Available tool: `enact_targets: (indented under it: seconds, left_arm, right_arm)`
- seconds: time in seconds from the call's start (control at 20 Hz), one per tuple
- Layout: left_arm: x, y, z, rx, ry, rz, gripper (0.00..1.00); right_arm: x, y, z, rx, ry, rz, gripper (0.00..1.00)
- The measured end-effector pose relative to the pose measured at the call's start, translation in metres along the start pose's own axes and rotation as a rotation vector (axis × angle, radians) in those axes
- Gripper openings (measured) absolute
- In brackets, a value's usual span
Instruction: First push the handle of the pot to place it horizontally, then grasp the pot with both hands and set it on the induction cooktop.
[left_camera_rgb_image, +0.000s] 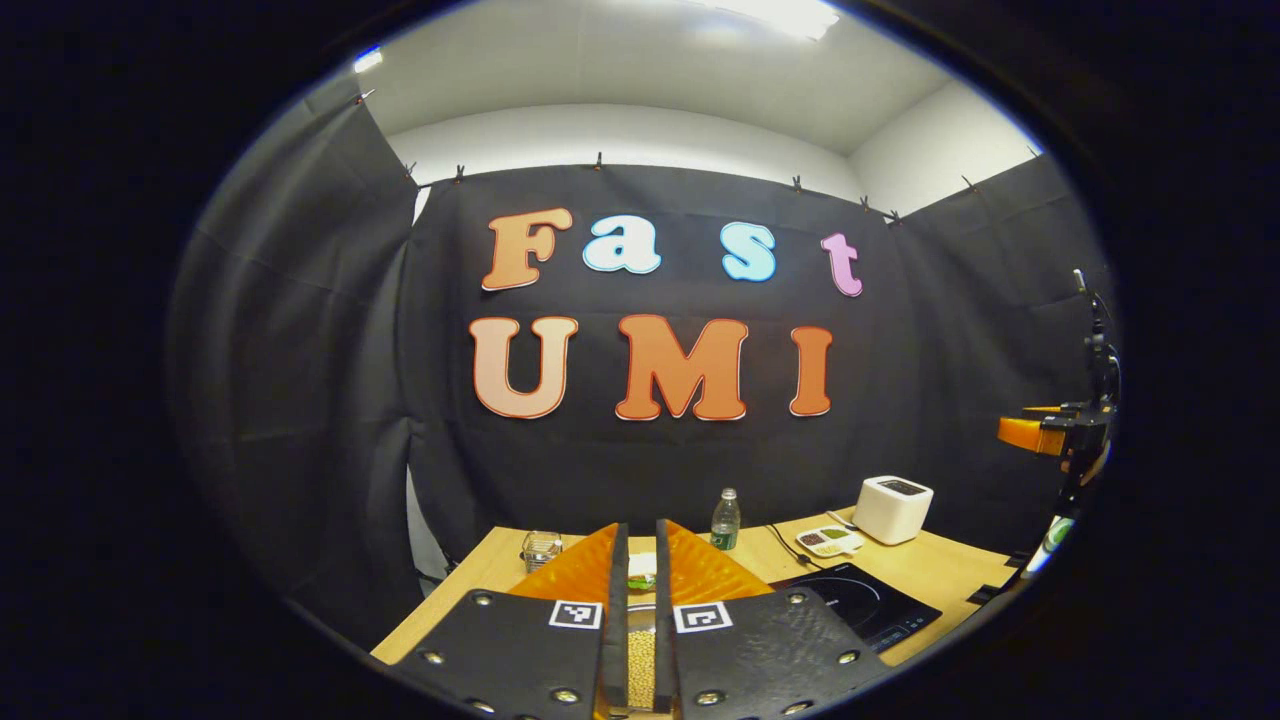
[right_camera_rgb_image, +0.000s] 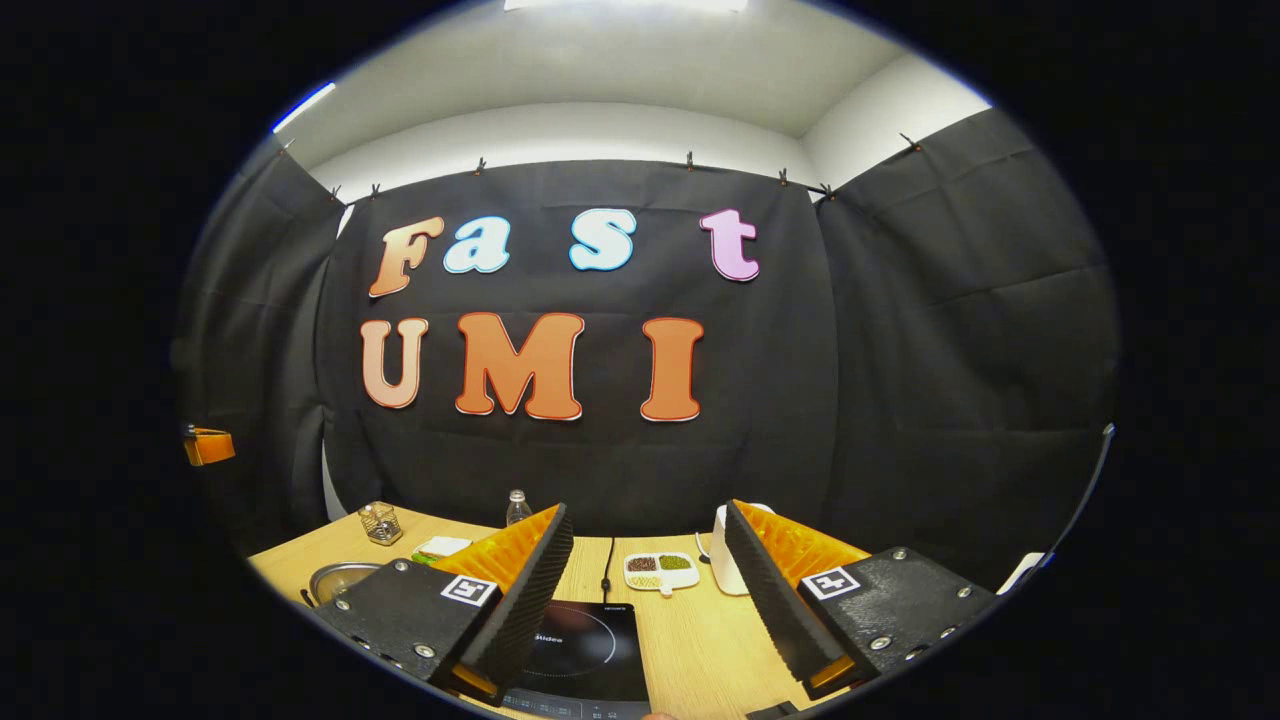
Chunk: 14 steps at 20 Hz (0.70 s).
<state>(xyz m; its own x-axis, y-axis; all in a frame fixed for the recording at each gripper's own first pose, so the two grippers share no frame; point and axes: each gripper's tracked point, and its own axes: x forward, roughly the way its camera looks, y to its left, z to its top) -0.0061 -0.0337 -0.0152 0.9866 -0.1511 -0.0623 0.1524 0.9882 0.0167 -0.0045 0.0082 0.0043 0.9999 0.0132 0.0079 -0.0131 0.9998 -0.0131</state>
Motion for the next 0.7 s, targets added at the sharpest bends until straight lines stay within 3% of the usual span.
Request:
enact_targets:
  seconds: [0.15, 0.7]
  left_arm:
    - [0.000, 0.011, -0.005, -0.017, 0.009, 0.040, 0.03]
    - [-0.014, -0.014, -0.102, 0.015, 0.237, -0.025, 0.02]
  right_arm:
    - [0.000, 0.001, -0.002, 0.002, 0.006, 0.005, 0.95]
    - [0.006, 0.002, -0.010, 0.011, 0.021, 0.002, 0.95]
